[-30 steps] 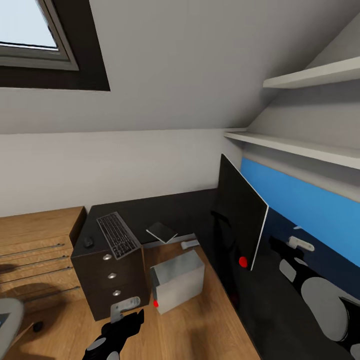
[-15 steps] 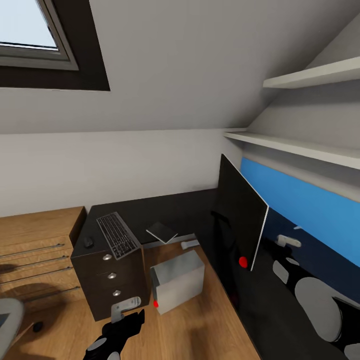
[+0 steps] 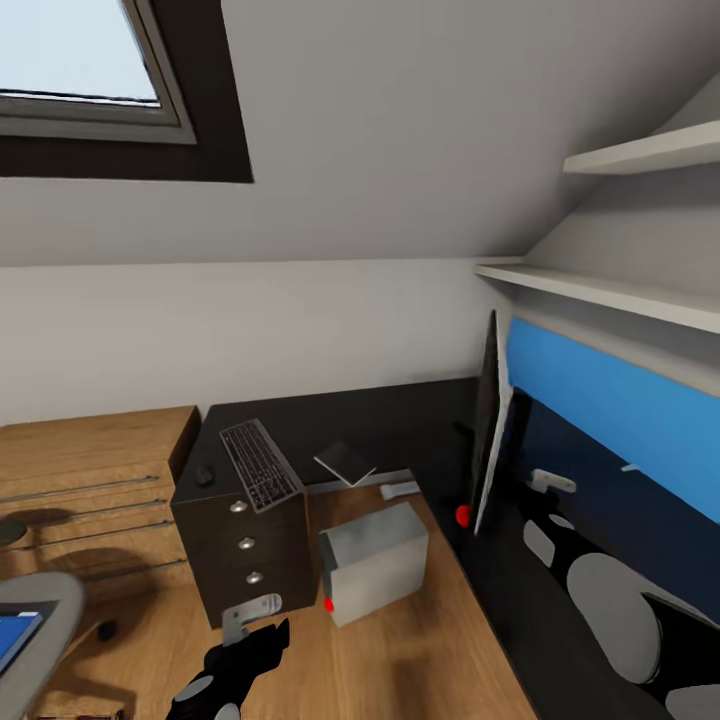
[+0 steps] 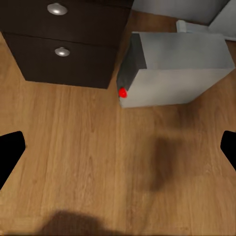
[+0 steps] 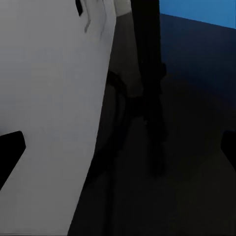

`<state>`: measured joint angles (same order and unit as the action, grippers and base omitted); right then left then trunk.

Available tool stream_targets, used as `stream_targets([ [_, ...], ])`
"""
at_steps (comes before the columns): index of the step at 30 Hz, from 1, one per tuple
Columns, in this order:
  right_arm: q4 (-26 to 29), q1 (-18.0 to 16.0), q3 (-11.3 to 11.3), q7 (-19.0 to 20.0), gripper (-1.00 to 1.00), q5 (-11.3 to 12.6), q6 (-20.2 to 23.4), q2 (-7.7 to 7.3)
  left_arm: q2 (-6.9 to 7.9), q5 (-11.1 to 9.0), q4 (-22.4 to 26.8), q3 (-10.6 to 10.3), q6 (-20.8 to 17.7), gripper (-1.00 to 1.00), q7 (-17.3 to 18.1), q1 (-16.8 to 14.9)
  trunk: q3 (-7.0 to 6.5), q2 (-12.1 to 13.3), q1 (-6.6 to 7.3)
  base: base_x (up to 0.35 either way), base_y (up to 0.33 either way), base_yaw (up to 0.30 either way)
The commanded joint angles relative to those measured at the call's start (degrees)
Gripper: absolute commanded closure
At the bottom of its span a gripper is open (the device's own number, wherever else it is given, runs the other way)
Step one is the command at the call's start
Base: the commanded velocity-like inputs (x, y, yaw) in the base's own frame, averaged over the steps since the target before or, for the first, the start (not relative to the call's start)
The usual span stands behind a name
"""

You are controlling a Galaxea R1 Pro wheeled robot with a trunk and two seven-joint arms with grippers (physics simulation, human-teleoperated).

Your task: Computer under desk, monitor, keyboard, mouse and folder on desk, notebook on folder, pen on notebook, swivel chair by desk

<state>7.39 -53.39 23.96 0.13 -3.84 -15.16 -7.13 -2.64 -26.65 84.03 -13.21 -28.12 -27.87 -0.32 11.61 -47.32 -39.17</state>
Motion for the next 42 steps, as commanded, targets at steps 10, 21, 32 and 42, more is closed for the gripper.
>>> stream_targets([
  [10,-0.1,-0.1,0.2,0.0,-1.00,-0.5,-0.2,0.60,0.00,-0.5,0.1,-0.1,-0.1,-1.00,-0.5,0.0,0.07,-0.1,-0.01,0.000,0.000,0.277],
  [21,0.1,-0.1,0.2,0.0,-1.00,-0.5,-0.2,0.50,0.00,-0.5,0.1,-0.1,-0.1,-1.00,-0.5,0.0,0.07,-0.1,-0.01,0.000,0.000,0.253],
  [32,0.3,-0.1,0.2,-0.2,-1.00,-0.5,-0.2,0.09,0.00,-0.6,0.7,-2.0,-0.1,-1.00,-0.4,0.0,0.00,-0.1,-0.01,0.000,0.000,-0.127],
  [42,0.4,-0.1,0.1,-0.5,-1.00,-0.5,-0.2,-4.26,-0.03,-0.8,4.0,-2.4,-0.1,-1.00,-0.5,0.0,0.36,-0.9,-0.45,0.000,0.000,-0.220],
])
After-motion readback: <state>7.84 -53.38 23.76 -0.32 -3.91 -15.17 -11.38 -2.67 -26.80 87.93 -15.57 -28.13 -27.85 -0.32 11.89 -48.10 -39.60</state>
